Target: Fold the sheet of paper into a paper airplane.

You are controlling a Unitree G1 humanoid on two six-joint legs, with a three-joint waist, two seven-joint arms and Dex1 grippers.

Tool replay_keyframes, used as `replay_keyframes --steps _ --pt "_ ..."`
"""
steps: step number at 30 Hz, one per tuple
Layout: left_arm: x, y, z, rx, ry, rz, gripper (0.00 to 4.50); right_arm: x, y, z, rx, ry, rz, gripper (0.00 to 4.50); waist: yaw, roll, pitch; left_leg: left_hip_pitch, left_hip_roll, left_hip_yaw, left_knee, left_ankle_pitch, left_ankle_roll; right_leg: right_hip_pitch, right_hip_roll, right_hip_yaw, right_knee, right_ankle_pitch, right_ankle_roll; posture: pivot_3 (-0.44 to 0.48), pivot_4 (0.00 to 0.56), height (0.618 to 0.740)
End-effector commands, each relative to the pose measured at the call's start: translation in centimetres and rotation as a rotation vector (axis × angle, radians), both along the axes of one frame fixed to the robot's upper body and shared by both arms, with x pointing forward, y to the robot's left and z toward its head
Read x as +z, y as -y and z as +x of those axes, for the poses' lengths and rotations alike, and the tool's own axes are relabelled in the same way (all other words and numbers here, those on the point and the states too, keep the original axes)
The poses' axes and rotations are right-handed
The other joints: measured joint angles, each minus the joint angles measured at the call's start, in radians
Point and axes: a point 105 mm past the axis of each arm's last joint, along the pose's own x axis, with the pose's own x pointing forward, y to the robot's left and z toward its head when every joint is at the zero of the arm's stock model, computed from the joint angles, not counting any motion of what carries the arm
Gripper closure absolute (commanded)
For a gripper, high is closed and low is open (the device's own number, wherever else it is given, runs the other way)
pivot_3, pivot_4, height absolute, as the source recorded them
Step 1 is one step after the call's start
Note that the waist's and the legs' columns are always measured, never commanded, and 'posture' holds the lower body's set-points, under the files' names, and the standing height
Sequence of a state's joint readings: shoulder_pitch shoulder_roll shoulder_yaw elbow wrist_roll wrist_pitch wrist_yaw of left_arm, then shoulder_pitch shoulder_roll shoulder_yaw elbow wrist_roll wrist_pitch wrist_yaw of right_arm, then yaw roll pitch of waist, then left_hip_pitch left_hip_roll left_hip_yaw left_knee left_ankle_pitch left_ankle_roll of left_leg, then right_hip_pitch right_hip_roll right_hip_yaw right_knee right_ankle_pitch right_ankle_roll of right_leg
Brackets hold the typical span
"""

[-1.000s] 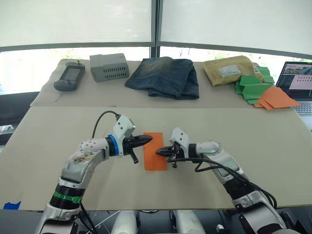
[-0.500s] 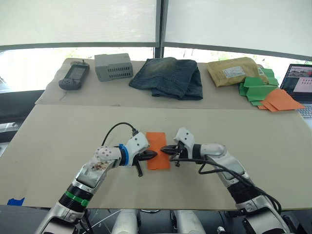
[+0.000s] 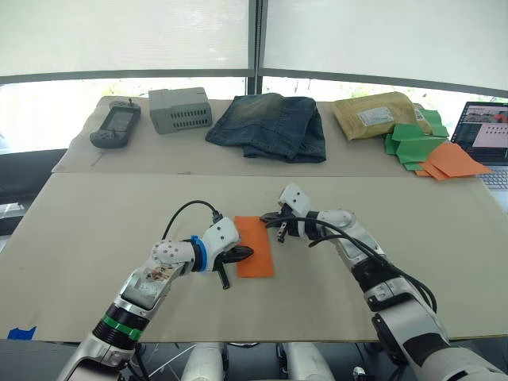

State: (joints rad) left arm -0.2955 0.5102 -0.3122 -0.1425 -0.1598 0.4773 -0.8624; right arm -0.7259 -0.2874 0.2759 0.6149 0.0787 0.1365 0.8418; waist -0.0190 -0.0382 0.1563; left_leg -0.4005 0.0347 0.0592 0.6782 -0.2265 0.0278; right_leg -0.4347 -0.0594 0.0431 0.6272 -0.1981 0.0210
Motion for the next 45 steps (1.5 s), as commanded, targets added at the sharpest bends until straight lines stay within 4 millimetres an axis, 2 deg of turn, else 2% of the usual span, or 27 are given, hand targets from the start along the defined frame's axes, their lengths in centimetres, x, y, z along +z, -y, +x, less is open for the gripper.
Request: replay_keyframes --steps 1,6,9,11,13,16,21,26,30,36,41,45 --pt "-1.4 -0.1 -0.7 0.002 -0.054 0.024 4.48 -1.1 1.2 1.2 -0.078 -0.022 -0.045 4.50 0.001 0.000 0.000 0.000 0.000 0.000 0.000 0.000 0.000 0.000 0.000 0.000 0.000 0.000 0.000 0.000 0.150 0.722" --pt "-1.4 0.0 -0.7 0.001 -0.056 0.020 4.48 -0.7 2.2 2.1 -0.137 0.014 -0.034 4.50 0.002 0.000 0.000 0.001 0.000 0.000 0.000 0.000 0.000 0.001 0.000 0.000 0.000 0.000 0.000 0.000 0.150 0.722" --pt "-1.4 0.0 -0.6 0.005 -0.058 0.012 4.48 1.9 1.8 1.9 -0.099 0.107 0.089 4.50 0.005 0.000 0.000 0.001 0.000 -0.001 0.000 0.000 0.000 0.002 0.000 0.000 0.000 0.000 0.000 0.000 0.150 0.722" --pt "-1.2 0.2 -0.5 0.015 -0.063 -0.009 4.48 3.3 1.1 0.9 -0.033 0.138 0.159 4.50 0.004 0.001 0.000 0.000 0.000 -0.001 0.000 0.000 0.000 0.001 -0.001 0.000 -0.001 0.000 0.001 0.000 0.150 0.722" --pt "-1.0 0.3 -0.3 0.021 -0.066 -0.029 4.48 3.7 0.5 -0.3 0.034 0.138 0.191 4.50 0.003 0.001 0.000 -0.003 0.000 -0.001 -0.001 0.000 0.000 -0.002 -0.001 0.001 -0.001 0.002 0.005 0.000 0.150 0.722" --pt "-0.7 0.4 0.1 0.033 -0.068 -0.049 4.48 3.0 0.2 -1.5 0.085 0.112 0.175 4.50 0.002 0.001 0.000 -0.005 0.000 -0.001 -0.001 0.000 0.000 -0.003 0.000 0.001 0.000 0.003 0.006 0.000 0.150 0.722" --pt "-0.5 0.6 0.5 0.036 -0.067 -0.059 4.48 1.4 0.3 -1.8 0.062 0.068 0.141 4.50 0.004 0.000 0.000 -0.004 0.000 -0.001 0.000 0.000 0.000 -0.003 0.000 0.000 0.000 0.001 0.004 0.000 0.150 0.722" --pt "-0.4 0.7 0.6 0.034 -0.069 -0.063 4.48 -0.6 0.3 -3.1 0.108 0.003 0.083 4.50 0.004 0.001 0.000 -0.004 0.000 0.000 0.000 0.000 0.000 -0.003 0.000 0.001 0.000 0.000 0.002 0.000 0.150 0.722" --pt "-0.7 0.1 0.4 0.068 -0.084 -0.066 4.48 -1.8 0.4 -5.3 0.210 -0.019 0.014 4.50 0.005 0.001 0.000 -0.004 0.000 -0.001 0.000 0.000 0.000 -0.003 0.000 0.000 0.000 0.000 0.002 0.000 0.150 0.722" --pt "-1.2 -0.2 0.1 0.084 -0.100 -0.064 4.48 -2.5 0.8 -7.6 0.274 -0.055 -0.021 4.50 0.002 0.000 0.000 -0.003 0.000 -0.001 -0.001 0.000 0.000 -0.003 0.000 0.000 0.000 -0.001 0.001 0.000 0.150 0.722" --pt "-1.0 -0.9 0.6 0.105 -0.093 -0.058 4.48 -3.0 1.1 -9.4 0.320 -0.071 -0.074 4.50 0.002 0.000 0.000 -0.001 0.000 -0.001 -0.001 0.000 0.000 -0.002 0.000 0.000 0.000 -0.002 -0.001 0.000 0.150 0.722" --pt "-0.9 -1.0 0.6 0.100 -0.096 -0.056 4.48 -3.8 1.5 -11.8 0.400 -0.092 -0.150 4.50 0.004 0.000 0.000 -0.001 0.000 0.000 -0.002 0.000 0.000 -0.002 0.000 0.000 0.000 -0.003 -0.001 0.000 0.150 0.722"
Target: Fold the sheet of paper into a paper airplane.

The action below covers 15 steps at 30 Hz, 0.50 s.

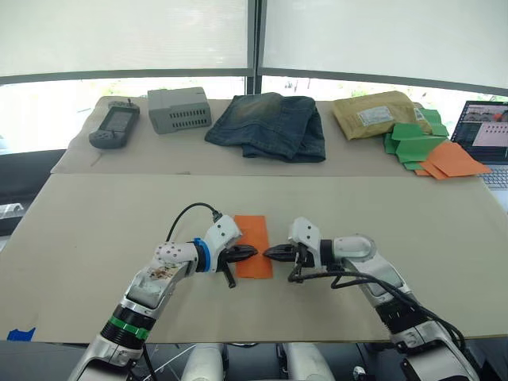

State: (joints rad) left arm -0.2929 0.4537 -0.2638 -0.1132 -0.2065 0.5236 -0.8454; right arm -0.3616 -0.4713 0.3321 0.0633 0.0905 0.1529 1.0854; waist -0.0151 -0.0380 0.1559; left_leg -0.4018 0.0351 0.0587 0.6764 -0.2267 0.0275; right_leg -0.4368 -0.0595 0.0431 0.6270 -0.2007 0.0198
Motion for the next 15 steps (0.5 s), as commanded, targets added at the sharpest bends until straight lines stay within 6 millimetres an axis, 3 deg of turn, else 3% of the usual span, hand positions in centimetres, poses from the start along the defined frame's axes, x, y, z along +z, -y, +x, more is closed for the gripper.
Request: replay_keyframes --steps 1,5,9,11,15 --pt "-1.0 -1.2 0.0 0.035 -0.041 0.030 4.48 -2.3 0.5 -2.8 0.073 -0.095 -0.101 4.50 0.000 0.000 0.000 0.000 0.000 0.000 0.000 0.000 0.000 0.000 0.000 0.000 0.000 0.000 0.000 0.000 0.150 0.722" --pt "-1.1 -1.3 -0.2 0.041 -0.052 0.025 4.48 -2.6 0.8 -4.8 0.100 -0.132 -0.117 4.50 0.000 -0.001 0.000 0.000 0.000 0.000 -0.001 0.000 0.000 0.000 0.000 0.000 0.000 0.000 0.000 0.000 0.150 0.722" --pt "-1.2 -1.4 -0.2 0.049 -0.057 0.017 4.48 -2.5 1.1 -5.2 0.080 -0.139 -0.114 4.50 0.000 -0.001 -0.001 0.001 0.001 0.000 -0.002 0.000 0.000 0.000 0.000 0.000 -0.001 -0.001 -0.001 0.000 0.150 0.722" --pt "-1.1 -1.4 -0.2 0.055 -0.060 0.008 4.48 -1.3 1.4 -5.0 0.061 -0.120 -0.099 4.50 0.001 -0.001 -0.001 0.002 0.001 0.000 -0.002 0.000 0.000 0.000 0.000 -0.001 -0.001 -0.001 -0.001 0.000 0.150 0.722" --pt "-0.6 -1.4 0.0 0.062 -0.056 -0.015 4.48 3.0 2.6 -2.9 -0.021 -0.060 -0.008 4.50 0.002 -0.002 0.000 0.000 0.000 0.000 -0.002 0.000 0.000 -0.001 0.000 -0.001 -0.001 -0.001 -0.001 0.000 0.150 0.722"
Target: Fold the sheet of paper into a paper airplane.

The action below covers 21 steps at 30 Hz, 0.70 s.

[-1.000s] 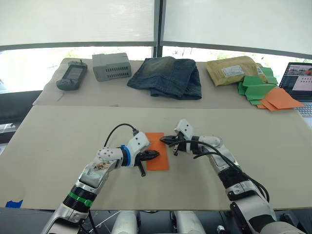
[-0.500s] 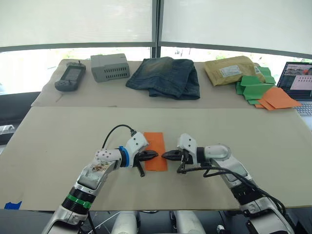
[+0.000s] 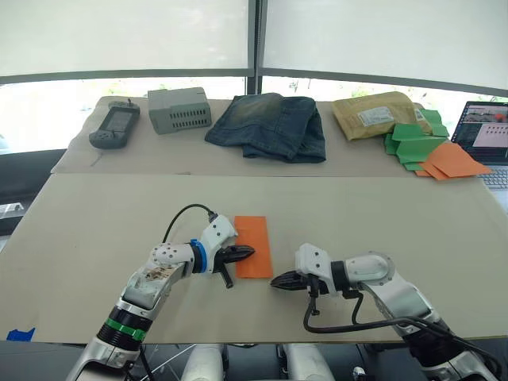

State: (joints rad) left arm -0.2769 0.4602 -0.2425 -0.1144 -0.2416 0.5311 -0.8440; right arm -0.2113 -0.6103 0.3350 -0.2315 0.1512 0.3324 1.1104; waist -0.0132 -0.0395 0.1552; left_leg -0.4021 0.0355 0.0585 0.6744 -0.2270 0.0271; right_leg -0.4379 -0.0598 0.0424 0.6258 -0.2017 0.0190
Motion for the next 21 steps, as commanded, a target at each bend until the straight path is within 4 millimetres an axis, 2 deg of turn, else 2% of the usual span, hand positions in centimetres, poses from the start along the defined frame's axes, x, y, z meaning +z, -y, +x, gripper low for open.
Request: replay_keyframes --steps 1,3,6,10,12,14,21 --pt "-0.5 -0.9 0.2 0.044 -0.031 0.011 4.48 4.0 1.6 1.8 -0.077 0.043 0.072 4.50 -0.001 0.000 0.001 -0.001 0.000 0.000 0.000 0.000 0.000 0.000 0.000 0.000 0.000 0.000 0.000 0.000 0.150 0.722" --pt "-0.3 -1.0 0.3 0.049 -0.031 0.003 4.48 6.0 2.0 2.9 -0.107 0.074 0.113 4.50 -0.003 0.000 0.001 -0.002 0.000 0.000 0.001 0.000 0.000 -0.002 0.000 0.001 0.000 0.001 0.001 0.000 0.150 0.722" --pt "-0.2 -1.0 0.4 0.052 -0.030 0.000 4.48 6.7 1.3 3.8 -0.113 0.106 0.118 4.50 -0.003 0.000 0.001 -0.002 0.000 -0.001 0.002 0.000 0.000 -0.002 0.000 0.000 0.000 0.001 0.001 0.000 0.150 0.722" --pt "0.1 -1.0 0.6 0.057 -0.027 -0.004 4.48 4.9 -0.1 4.7 -0.116 0.124 0.057 4.50 0.000 -0.001 0.001 -0.002 0.001 -0.001 -0.001 0.000 0.000 -0.002 0.002 -0.002 0.000 -0.001 -0.002 0.000 0.150 0.722" --pt "0.5 -1.4 0.9 0.070 -0.020 -0.009 4.48 3.9 -1.5 5.4 -0.131 0.118 0.053 4.50 -0.001 -0.001 0.001 -0.003 0.000 -0.001 -0.002 0.000 0.000 -0.003 0.001 -0.001 0.000 -0.001 -0.001 0.000 0.150 0.722" --pt "0.7 -1.7 1.0 0.073 -0.018 -0.009 4.48 2.4 -2.3 5.8 -0.128 0.124 0.005 4.50 -0.004 -0.001 0.001 -0.003 0.000 0.000 -0.002 0.000 0.000 -0.004 0.001 0.000 0.000 -0.001 0.000 0.000 0.150 0.722" --pt "1.7 -2.8 1.1 0.095 0.001 -0.023 4.48 0.1 -3.4 6.0 -0.131 0.083 -0.027 4.50 -0.003 -0.001 0.001 -0.003 -0.001 0.000 -0.002 0.000 0.000 -0.003 0.000 0.000 0.000 0.000 0.001 0.000 0.150 0.722"
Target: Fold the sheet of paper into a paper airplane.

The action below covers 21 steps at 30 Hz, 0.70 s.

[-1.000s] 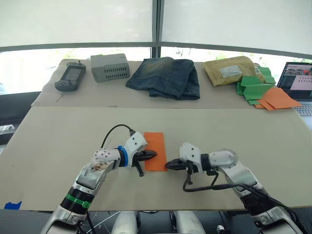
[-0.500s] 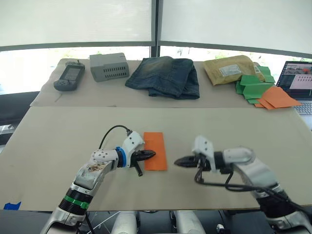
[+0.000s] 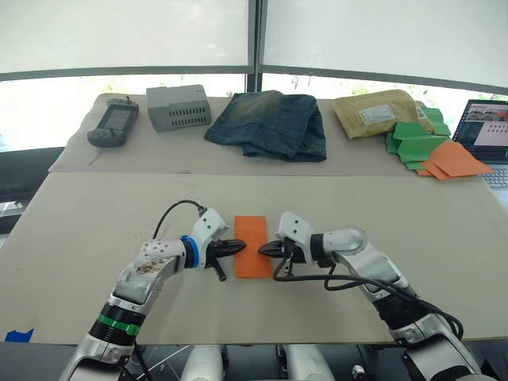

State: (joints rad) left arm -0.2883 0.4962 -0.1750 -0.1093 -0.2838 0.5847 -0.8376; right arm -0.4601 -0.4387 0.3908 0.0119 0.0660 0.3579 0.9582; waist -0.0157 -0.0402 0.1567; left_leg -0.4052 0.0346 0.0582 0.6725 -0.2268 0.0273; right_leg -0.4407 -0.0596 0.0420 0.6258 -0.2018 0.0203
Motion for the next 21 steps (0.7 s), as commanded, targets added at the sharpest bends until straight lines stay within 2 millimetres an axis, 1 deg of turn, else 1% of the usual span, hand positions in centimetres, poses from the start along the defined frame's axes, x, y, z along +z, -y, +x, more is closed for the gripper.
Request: replay_keyframes --steps 1,2,5,7,10,12,13,15,18,21 --pt "1.1 -1.0 0.4 0.034 0.029 -0.019 4.48 -1.3 -0.1 -0.2 0.002 -0.021 -0.044 4.50 -0.002 0.000 0.000 0.000 0.000 0.000 0.000 0.000 0.000 0.000 0.000 0.000 0.000 0.000 0.000 0.000 0.150 0.722" --pt "1.3 -1.2 0.5 0.042 0.033 -0.021 4.48 -1.5 -0.2 -0.2 0.004 -0.023 -0.050 4.50 -0.003 0.000 0.000 0.001 0.001 0.000 0.000 0.000 0.000 0.000 0.000 0.000 0.000 0.000 0.000 0.000 0.150 0.722" --pt "1.7 -2.0 1.7 0.083 0.055 -0.015 4.48 -1.8 -0.2 -0.3 0.007 -0.036 -0.052 4.50 -0.002 0.000 0.000 0.002 0.001 0.000 0.000 0.000 0.000 0.001 0.001 0.000 0.001 0.000 -0.001 0.000 0.150 0.722" --pt "2.0 -1.2 2.9 0.084 0.077 -0.011 4.48 -2.0 -0.3 -0.2 0.003 -0.043 -0.055 4.50 0.001 0.000 0.000 0.003 0.001 0.000 0.000 0.000 0.000 0.002 0.001 -0.001 0.002 0.000 -0.001 0.000 0.150 0.722" --pt "3.2 0.5 4.3 0.072 0.111 -0.043 4.48 -2.3 -0.4 -0.1 0.002 -0.048 -0.064 4.50 0.001 0.000 0.000 0.003 0.001 0.000 0.002 0.000 0.000 0.003 0.001 -0.001 0.002 0.001 -0.001 0.000 0.150 0.722" --pt "3.6 0.6 4.7 0.078 0.118 -0.051 4.48 -2.3 -0.4 -0.1 0.002 -0.047 -0.064 4.50 -0.005 -0.001 0.000 0.003 0.001 0.000 0.003 0.000 0.000 0.003 0.001 0.000 0.002 0.001 -0.001 0.000 0.150 0.722" --pt "3.8 0.4 4.8 0.086 0.120 -0.051 4.48 -2.2 -0.4 0.0 0.000 -0.045 -0.060 4.50 -0.008 -0.001 0.000 0.003 0.001 0.001 0.003 0.000 0.000 0.003 0.001 0.000 0.002 0.001 -0.001 0.000 0.150 0.722" --pt "4.3 -0.4 4.9 0.107 0.120 -0.067 4.48 -1.7 -0.3 0.1 -0.001 -0.035 -0.037 4.50 -0.009 -0.001 0.000 0.003 0.001 0.000 0.002 0.000 0.000 0.002 0.001 0.000 0.002 0.003 0.002 0.000 0.150 0.722" --pt "4.7 -1.9 4.7 0.124 0.121 -0.061 4.48 0.3 -0.2 0.2 -0.004 -0.013 0.026 4.50 -0.006 -0.001 0.000 0.003 0.002 0.000 0.002 0.000 0.000 0.001 0.002 -0.001 0.004 0.004 0.004 0.000 0.150 0.722" --pt "5.0 -2.7 4.4 0.121 0.119 -0.055 4.48 2.1 0.1 0.4 -0.013 0.003 0.080 4.50 0.000 -0.001 0.000 0.001 0.001 -0.001 0.002 0.000 0.000 0.000 0.002 -0.001 0.004 0.004 0.003 0.000 0.150 0.722"
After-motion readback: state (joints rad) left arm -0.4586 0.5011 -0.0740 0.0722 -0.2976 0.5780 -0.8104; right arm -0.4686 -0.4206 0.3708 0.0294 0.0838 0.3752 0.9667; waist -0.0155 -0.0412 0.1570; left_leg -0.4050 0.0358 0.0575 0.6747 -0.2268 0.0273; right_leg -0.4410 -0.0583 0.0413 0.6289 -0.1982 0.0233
